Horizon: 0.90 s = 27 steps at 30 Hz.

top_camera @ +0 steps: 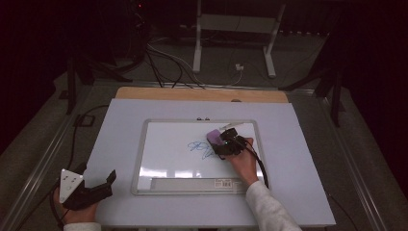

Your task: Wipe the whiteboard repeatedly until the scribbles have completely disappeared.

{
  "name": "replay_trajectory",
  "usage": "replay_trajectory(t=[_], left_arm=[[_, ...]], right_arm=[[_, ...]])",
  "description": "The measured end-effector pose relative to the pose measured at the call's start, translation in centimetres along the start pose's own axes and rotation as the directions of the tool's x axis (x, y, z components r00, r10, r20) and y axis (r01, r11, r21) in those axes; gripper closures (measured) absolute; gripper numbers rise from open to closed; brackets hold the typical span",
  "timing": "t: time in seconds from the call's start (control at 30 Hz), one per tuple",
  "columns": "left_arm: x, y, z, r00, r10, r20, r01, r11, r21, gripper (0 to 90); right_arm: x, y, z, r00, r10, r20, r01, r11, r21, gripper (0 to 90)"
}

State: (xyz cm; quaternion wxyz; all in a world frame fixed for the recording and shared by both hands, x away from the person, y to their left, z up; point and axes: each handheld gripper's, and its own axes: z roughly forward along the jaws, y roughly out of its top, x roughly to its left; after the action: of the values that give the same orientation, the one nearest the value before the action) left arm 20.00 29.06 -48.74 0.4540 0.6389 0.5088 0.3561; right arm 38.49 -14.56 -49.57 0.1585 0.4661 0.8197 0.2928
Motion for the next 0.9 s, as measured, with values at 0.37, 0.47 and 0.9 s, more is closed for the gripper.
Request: replay_trajectory(t=[0.37,0.47,0.9], left_arm=[[-0.1,0.0,0.1,1.0,0.002,0.005,-0.002,1.0,0.002,1.3],[0.0,0.0,0.0,1.0,-0.003,0.002,0.003,1.0,0.0,1.3],[-0.1,0.1,0.0,1.0,-0.004,0.008,0.004,1.0,-0.003,1.3]], right_arm=[[1.2,0.1,0.1,0.9986,-0.019,-0.05,0.019,0.9998,0.004,41.1],[0.7,0.3,0.2,0.9998,-0.017,0.0,0.017,0.9998,0.0,41.1],[1.7,0.5,0.6,0.999,0.008,-0.045,-0.008,1.0,-0.002,41.1]])
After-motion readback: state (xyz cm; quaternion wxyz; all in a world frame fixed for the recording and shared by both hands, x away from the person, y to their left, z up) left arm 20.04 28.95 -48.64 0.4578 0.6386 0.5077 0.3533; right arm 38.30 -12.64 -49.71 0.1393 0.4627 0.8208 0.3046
